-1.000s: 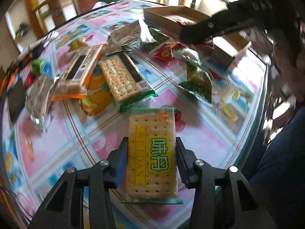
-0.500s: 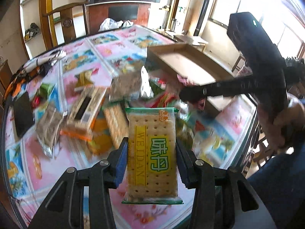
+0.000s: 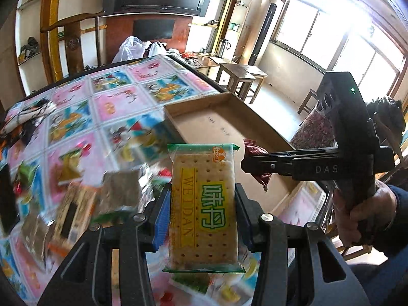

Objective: Organize snacks
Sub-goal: 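Carry the cracker pack and red candy bag into the cardboard box and release both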

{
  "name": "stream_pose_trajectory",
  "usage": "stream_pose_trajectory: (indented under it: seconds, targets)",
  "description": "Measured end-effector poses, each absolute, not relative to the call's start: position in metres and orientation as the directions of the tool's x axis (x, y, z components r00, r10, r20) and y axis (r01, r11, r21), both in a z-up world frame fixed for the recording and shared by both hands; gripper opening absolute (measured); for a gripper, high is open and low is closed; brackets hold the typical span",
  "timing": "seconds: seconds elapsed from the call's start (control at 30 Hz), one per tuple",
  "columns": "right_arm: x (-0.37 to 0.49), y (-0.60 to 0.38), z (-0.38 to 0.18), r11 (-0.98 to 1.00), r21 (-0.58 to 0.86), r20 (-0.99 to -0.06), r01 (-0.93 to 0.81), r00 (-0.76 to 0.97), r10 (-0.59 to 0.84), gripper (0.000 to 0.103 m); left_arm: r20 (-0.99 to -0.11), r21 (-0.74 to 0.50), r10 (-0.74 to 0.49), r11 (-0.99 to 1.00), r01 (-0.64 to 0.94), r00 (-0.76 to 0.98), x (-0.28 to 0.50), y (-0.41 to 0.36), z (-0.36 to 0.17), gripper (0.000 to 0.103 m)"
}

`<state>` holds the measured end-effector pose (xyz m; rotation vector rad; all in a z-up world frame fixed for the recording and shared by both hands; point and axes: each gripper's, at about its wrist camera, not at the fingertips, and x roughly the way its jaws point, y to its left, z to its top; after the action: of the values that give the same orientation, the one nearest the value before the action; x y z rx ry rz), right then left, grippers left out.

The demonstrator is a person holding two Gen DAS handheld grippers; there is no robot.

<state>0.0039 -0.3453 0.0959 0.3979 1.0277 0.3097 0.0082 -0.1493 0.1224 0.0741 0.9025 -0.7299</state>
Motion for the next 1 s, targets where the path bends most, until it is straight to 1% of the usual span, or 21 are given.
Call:
stream_pose_trajectory:
  seconds: [0.23, 0.43, 0.53, 0.7, 0.87, 1.0]
  targets:
    - [0.030, -0.400, 0.097, 0.875, 0.483, -0.765, 0.018, 0.494, 0.412, 0.035, -0.751, -0.271, -0.548, 0.764, 0.586, 0.368, 0.045, -0.200, 0.113, 0.045]
    - [0.065, -0.436, 0.091, 0.865, 0.497, -0.772, 0.073, 0.493, 0.401, 0.035, -0.778, -0.281, -0.523, 0.786, 0.551, 0.349, 0.086, -0.244, 0.091, 0.045]
    - [0.086, -0.450, 0.086, 0.855, 0.510, -0.772, 0.098, 0.490, 0.405, 0.035, -0.793, -0.272, -0.503, 0.798, 0.538, 0.344, 0.103, -0.261, 0.080, 0.045]
    - [0.123, -0.461, 0.076, 0.872, 0.477, -0.800, 0.110, 0.465, 0.379, 0.035, -0.820, -0.251, -0.461, 0.823, 0.510, 0.340, 0.131, -0.283, 0.062, 0.045]
    - [0.145, -0.461, 0.059, 0.884, 0.453, -0.826, 0.117, 0.426, 0.367, 0.035, -0.838, -0.189, -0.409, 0.839, 0.511, 0.361, 0.141, -0.300, 0.049, 0.045]
    - [0.156, -0.463, 0.043, 0.880, 0.453, -0.841, 0.142, 0.395, 0.369, 0.035, -0.847, -0.179, -0.390, 0.849, 0.498, 0.360, 0.146, -0.304, 0.040, 0.045]
